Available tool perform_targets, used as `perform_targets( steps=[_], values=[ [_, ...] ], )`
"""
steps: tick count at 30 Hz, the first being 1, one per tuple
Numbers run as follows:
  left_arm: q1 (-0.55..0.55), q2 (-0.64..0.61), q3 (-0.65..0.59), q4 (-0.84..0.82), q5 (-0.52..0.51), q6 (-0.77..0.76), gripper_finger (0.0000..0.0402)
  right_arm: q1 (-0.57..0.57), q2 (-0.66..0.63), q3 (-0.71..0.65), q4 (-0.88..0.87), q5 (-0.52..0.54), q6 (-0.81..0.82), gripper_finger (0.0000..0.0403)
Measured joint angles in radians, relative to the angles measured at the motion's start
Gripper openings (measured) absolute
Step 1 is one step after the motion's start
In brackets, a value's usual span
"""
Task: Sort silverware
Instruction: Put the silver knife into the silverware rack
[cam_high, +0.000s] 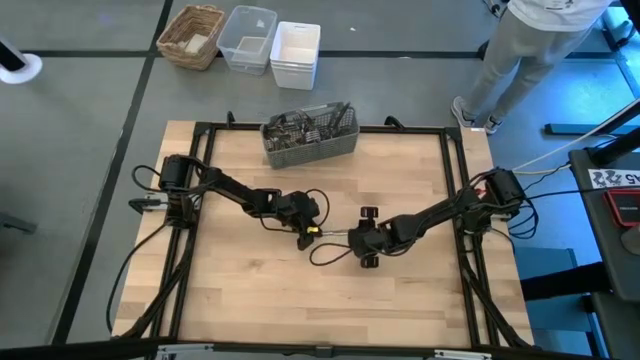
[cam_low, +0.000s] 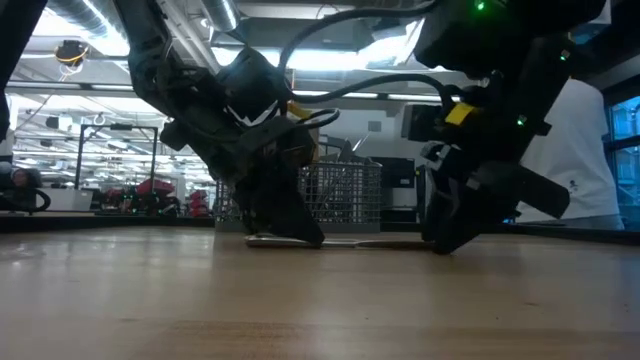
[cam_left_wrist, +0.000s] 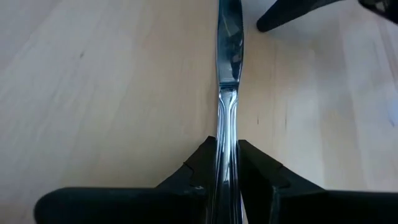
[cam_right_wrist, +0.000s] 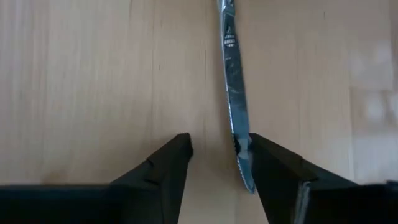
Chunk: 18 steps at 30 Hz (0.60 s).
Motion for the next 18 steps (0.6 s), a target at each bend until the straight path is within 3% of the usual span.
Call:
perform_targets(
  steps=[18],
  values=[
    [-0.023, 0.001, 0.0, 0.03, 0.09, -0.005, 0.0043, 0.002, 0.014, 0.001, 0.006, 0.017, -0.004, 0.0137]
  ],
)
